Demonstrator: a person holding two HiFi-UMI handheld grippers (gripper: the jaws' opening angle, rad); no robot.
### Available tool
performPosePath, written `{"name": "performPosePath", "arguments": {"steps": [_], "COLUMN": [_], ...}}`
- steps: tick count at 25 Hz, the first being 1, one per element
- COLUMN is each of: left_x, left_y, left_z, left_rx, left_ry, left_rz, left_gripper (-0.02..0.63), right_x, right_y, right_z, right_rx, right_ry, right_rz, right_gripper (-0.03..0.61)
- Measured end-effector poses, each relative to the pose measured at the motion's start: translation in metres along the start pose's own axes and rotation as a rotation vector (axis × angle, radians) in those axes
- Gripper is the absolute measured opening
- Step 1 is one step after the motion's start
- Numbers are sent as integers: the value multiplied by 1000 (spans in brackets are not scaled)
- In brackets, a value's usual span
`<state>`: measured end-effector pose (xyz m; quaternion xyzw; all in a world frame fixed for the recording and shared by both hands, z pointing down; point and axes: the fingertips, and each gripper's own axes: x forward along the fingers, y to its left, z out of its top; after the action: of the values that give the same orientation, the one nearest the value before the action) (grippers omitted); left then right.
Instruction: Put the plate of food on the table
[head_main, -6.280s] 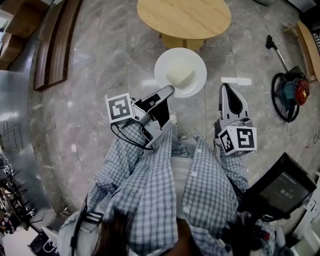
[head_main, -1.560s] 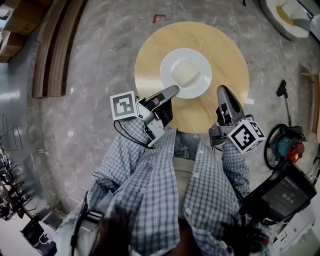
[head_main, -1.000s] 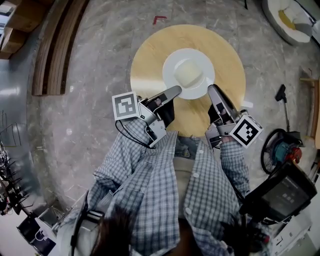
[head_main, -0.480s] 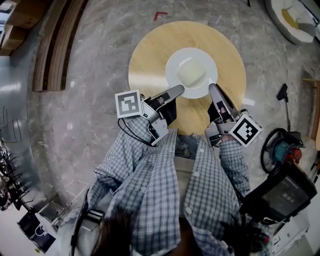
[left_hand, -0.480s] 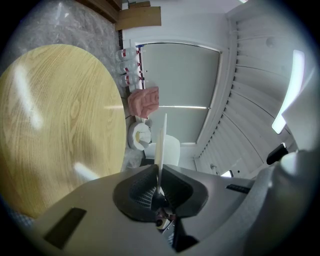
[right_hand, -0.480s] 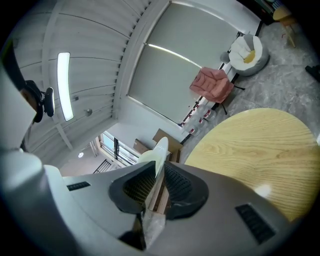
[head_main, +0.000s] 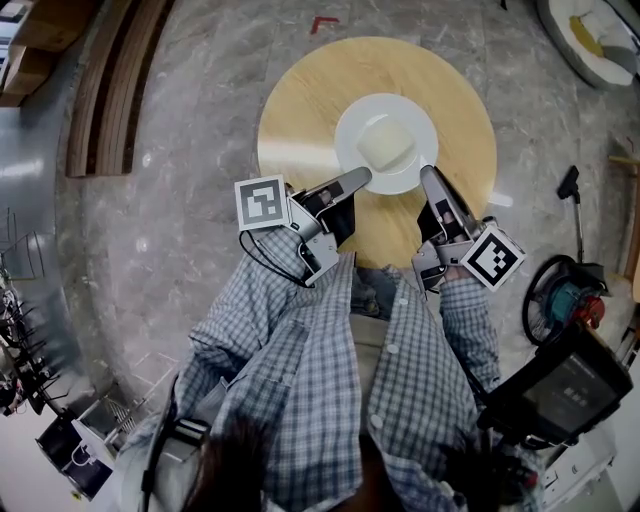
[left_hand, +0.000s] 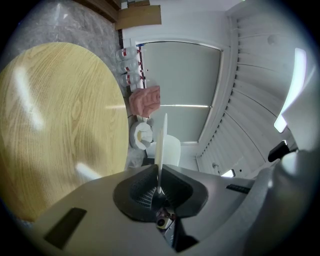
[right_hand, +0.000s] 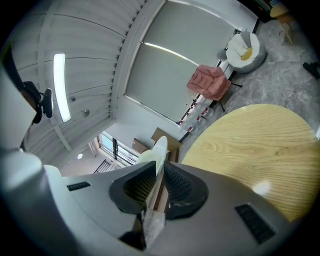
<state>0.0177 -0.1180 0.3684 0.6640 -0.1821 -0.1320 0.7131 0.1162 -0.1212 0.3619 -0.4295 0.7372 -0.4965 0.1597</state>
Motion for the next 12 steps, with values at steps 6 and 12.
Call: {"name": "performPosePath", "arguments": {"steps": [6, 12], "left_x": [3, 5], "left_y": [8, 18], "left_z": [3, 4], "left_rx": [-6, -22], "left_ry": [10, 11], "left_rz": [7, 18], "left_gripper": [21, 21], "right_x": [3, 6], "right_y": [-8, -18], "right_z": [-3, -6], "right_rx": [-4, 2], "right_ry": [13, 31], "right_rz": [-10, -26], "right_gripper": [57, 57]}}
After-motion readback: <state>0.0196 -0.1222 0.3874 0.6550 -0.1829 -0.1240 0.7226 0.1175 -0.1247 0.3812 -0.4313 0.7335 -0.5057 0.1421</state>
